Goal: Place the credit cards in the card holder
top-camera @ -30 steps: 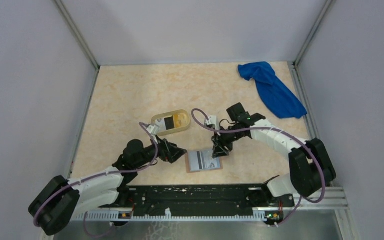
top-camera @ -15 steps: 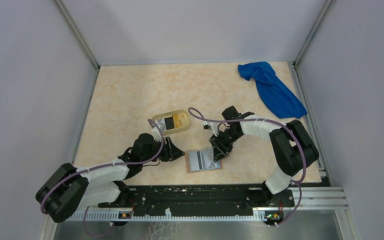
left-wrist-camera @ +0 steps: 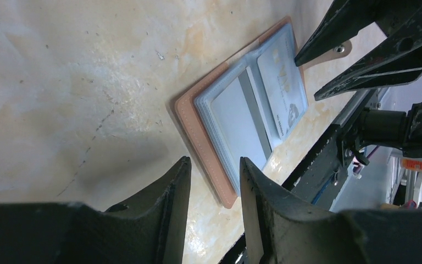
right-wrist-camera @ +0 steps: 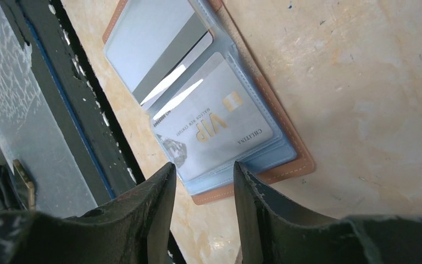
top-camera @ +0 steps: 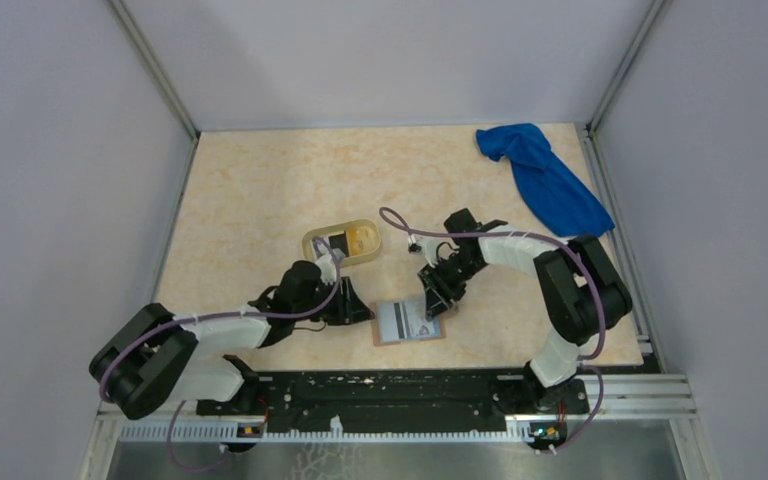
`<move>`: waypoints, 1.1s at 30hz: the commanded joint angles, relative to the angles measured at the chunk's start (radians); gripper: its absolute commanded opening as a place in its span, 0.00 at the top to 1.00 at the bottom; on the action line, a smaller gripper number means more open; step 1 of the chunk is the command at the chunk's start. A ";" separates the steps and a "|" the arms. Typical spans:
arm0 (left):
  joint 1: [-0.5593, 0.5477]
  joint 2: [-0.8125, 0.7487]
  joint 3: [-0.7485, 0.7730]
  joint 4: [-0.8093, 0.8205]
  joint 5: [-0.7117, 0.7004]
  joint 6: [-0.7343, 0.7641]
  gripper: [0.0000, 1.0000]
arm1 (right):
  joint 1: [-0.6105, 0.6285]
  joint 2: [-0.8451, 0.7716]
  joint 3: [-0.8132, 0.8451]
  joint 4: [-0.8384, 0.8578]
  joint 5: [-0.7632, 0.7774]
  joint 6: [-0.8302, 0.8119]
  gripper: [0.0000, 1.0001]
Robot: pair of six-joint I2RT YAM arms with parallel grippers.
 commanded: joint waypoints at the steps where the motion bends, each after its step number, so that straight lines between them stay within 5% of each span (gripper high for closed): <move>1: -0.012 0.043 0.031 0.021 0.055 0.016 0.56 | -0.020 0.018 0.045 0.004 -0.043 0.012 0.56; 25: -0.037 0.152 0.056 0.110 0.096 -0.006 0.56 | -0.066 0.117 0.084 0.015 -0.028 0.201 0.43; 33: -0.039 0.171 0.064 0.120 0.091 -0.011 0.56 | -0.079 0.116 0.103 0.002 -0.090 0.209 0.51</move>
